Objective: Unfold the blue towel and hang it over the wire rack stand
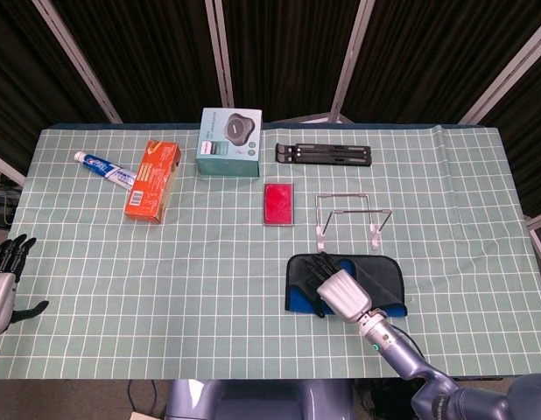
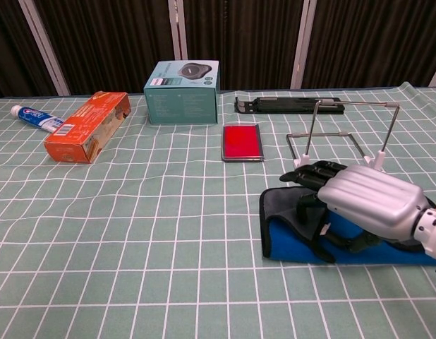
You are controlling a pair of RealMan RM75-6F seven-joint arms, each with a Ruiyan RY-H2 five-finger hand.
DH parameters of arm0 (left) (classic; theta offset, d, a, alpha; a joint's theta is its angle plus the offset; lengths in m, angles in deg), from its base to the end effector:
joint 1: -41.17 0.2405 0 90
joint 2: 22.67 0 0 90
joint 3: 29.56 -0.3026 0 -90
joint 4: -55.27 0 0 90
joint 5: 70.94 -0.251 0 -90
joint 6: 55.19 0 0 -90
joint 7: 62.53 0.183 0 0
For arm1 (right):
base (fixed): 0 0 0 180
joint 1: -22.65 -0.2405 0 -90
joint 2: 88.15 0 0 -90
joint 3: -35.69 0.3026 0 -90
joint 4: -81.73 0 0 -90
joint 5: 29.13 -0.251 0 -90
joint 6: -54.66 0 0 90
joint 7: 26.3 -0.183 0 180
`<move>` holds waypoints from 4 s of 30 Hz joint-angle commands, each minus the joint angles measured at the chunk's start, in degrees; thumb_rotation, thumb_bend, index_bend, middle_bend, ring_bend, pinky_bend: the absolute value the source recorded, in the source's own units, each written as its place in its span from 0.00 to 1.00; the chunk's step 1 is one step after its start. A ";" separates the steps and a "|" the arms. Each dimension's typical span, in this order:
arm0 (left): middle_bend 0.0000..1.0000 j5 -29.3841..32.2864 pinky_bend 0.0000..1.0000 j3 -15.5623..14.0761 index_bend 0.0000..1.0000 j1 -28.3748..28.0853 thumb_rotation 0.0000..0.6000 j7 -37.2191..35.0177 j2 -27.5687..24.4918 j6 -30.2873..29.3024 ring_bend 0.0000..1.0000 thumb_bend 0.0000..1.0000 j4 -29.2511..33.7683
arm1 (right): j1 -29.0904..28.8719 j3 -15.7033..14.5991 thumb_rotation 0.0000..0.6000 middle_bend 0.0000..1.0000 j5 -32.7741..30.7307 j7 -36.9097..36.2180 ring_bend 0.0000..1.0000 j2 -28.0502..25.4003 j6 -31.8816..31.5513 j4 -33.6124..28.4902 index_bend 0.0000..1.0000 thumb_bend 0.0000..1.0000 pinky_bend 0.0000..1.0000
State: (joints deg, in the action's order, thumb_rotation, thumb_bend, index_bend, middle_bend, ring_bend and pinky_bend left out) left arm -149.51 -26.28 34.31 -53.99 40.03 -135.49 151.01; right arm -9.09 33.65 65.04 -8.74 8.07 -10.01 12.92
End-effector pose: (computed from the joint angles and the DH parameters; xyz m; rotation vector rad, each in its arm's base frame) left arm -0.3750 0.2393 0.1397 -1.3848 -0.9111 -0.7411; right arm -0.2369 -0.3273 -0.1192 2.1202 -0.5055 0.8905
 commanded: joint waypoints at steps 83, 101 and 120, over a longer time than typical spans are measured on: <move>0.00 -2.34 0.00 -0.74 0.00 0.34 1.00 -2.68 -1.19 -0.63 0.00 0.00 0.98 | 5.51 -2.99 1.00 0.08 2.57 -4.40 0.00 -11.61 -11.06 -7.63 0.33 0.20 0.10; 0.00 -1.19 0.00 -0.47 0.00 0.18 1.00 -2.05 -0.76 -0.07 0.00 0.00 0.29 | 7.08 -4.87 1.00 0.08 3.54 -3.78 0.00 -10.19 -8.03 -2.58 0.39 0.31 0.11; 0.00 -1.56 0.00 -0.63 0.00 0.10 1.00 -1.30 -0.66 -0.12 0.00 0.00 0.70 | 9.02 -6.75 1.00 0.08 7.51 -6.49 0.00 -8.94 -10.77 6.86 0.39 0.31 0.11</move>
State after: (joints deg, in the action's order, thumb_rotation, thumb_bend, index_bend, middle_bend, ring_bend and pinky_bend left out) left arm -151.08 -26.91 34.41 -55.29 39.37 -135.61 151.71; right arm -0.11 26.99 72.42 -15.20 -0.90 -20.67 19.68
